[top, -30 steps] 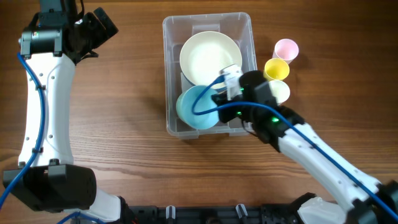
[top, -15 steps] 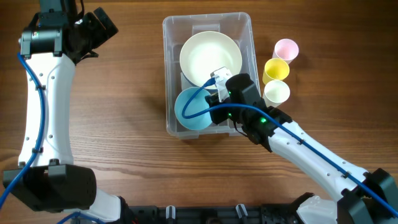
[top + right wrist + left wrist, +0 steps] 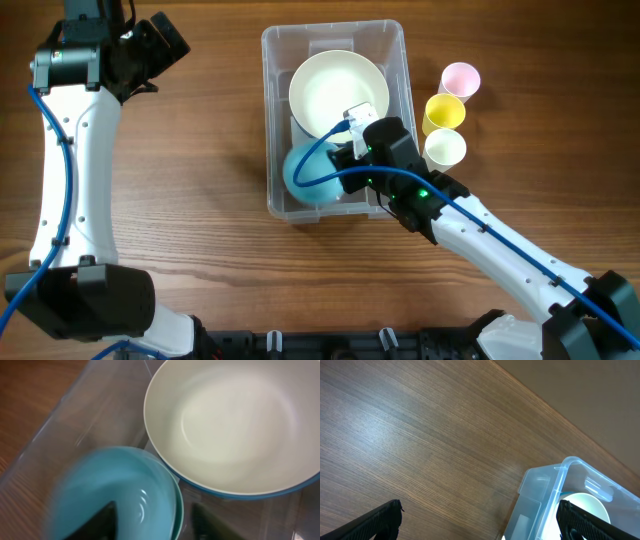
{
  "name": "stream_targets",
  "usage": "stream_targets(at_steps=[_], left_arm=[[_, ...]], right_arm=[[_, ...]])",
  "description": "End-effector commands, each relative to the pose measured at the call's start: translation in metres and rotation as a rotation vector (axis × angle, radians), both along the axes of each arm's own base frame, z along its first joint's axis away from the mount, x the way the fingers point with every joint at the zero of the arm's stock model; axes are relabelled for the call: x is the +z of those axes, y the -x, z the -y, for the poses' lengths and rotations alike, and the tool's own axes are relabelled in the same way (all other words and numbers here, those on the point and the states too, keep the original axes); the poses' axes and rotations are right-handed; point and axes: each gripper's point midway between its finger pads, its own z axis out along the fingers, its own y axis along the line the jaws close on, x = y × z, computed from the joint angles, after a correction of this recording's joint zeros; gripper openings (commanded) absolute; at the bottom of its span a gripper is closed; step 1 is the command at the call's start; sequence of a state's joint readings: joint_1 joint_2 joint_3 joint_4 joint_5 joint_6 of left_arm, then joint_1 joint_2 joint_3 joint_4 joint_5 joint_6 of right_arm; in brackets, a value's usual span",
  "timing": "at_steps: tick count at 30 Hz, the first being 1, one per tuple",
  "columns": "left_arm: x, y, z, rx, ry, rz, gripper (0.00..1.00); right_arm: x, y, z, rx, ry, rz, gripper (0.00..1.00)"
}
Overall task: Pack container
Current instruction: 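Carry the light blue bowl into the bin onto the green bowl, then move the right gripper to the white cup and grasp its rim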
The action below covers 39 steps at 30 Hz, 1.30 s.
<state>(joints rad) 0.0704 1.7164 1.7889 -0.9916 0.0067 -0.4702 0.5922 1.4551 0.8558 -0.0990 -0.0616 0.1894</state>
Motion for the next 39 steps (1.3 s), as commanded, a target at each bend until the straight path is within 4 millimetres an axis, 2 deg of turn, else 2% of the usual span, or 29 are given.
stream_targets(at_steps=[1,6,9,13,17,22,27,32,39], left_arm=[[0.014,0.002,0.000,0.005,0.012,0.034,1.00],[0.014,0.002,0.000,0.005,0.012,0.034,1.00],[0.014,0.002,0.000,0.005,0.012,0.034,1.00],[0.014,0.002,0.000,0.005,0.012,0.034,1.00],[0.014,0.002,0.000,0.005,0.012,0.034,1.00],[0.014,0.002,0.000,0.005,0.012,0.034,1.00],[0.014,0.002,0.000,0.005,0.012,0.034,1.00],[0.014,0.002,0.000,0.005,0.012,0.034,1.00],[0.014,0.002,0.000,0.005,0.012,0.034,1.00]], right_arm=[[0.008,-0.007,-0.003,-0.008,-0.002,0.035,0.59],[0.014,-0.014,0.000,-0.039,-0.004,0.070,0.59],[0.019,-0.022,0.019,-0.139,0.039,0.100,0.59],[0.036,-0.026,0.058,-0.298,0.033,0.102,0.56],[0.056,-0.023,0.111,-0.448,0.002,0.080,0.55],[0.062,-0.014,0.180,-0.623,0.026,0.042,0.55],[0.043,-0.009,0.234,-0.765,0.066,-0.042,0.55],[0.013,-0.014,0.250,-0.789,0.111,-0.127,0.55],[-0.040,-0.018,0.251,-0.783,0.174,-0.264,0.56]])
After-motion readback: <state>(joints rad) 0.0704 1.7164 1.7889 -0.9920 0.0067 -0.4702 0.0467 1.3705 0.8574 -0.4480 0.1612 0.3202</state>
